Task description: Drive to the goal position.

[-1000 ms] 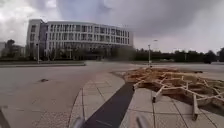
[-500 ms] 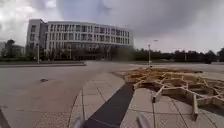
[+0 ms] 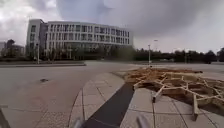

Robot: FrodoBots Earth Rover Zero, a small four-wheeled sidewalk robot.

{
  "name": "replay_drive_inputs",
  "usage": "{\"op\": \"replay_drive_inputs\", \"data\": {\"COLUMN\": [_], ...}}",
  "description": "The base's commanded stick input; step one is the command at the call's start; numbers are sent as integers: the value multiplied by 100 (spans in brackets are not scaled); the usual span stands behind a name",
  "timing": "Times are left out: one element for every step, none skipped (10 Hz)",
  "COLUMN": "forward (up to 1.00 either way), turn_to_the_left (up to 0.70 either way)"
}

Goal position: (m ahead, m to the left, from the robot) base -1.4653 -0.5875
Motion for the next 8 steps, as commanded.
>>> {"op": "replay_drive_inputs", "data": {"forward": [4,4,4,4,4,4,4,4], "turn_to_the_left": [0,0,0,0,0,0,0,0]}}
